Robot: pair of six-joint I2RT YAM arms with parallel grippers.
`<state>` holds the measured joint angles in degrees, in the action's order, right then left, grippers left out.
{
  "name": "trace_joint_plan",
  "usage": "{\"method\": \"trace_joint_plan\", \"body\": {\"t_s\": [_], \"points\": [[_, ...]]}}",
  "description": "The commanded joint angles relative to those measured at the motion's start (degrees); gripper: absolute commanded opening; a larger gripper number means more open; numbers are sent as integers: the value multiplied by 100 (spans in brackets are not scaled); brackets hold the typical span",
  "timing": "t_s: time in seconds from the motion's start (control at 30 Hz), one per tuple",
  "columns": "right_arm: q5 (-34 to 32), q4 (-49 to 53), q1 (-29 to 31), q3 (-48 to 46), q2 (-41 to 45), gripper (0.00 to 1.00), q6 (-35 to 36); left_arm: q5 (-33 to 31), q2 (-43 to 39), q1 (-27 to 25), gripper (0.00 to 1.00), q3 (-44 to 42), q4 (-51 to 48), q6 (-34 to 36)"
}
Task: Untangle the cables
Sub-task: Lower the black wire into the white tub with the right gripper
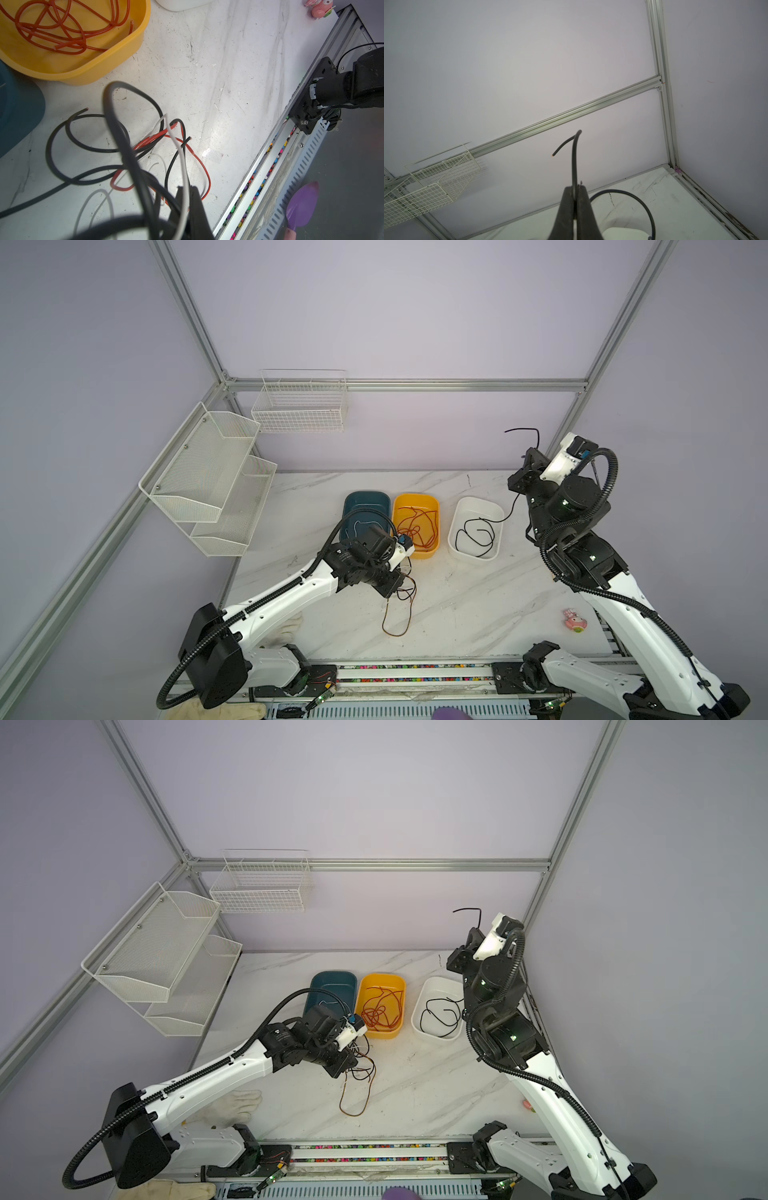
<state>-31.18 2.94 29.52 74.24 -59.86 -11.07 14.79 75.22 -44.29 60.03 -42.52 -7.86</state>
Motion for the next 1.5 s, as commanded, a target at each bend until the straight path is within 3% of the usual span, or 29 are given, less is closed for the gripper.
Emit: {"method": "trace_joint_plan", "body": {"t_s": [0.0,0.6,1.07,1.47], "points": [[-144,-197,-20,156,-154,0,137,32,30,-28,0,-126,16,153],[257,-601,-230,-1125,-403,0,-278,67,49,-97,0,-128,-2,176],[1437,-584,-483,-2218,-752,0,-1312,49,38,-150,0,-132,-33,188],[1763,-668,-811,-2766,-1270,0,-1938,54,55,-172,0,-127,-49,204]]}}
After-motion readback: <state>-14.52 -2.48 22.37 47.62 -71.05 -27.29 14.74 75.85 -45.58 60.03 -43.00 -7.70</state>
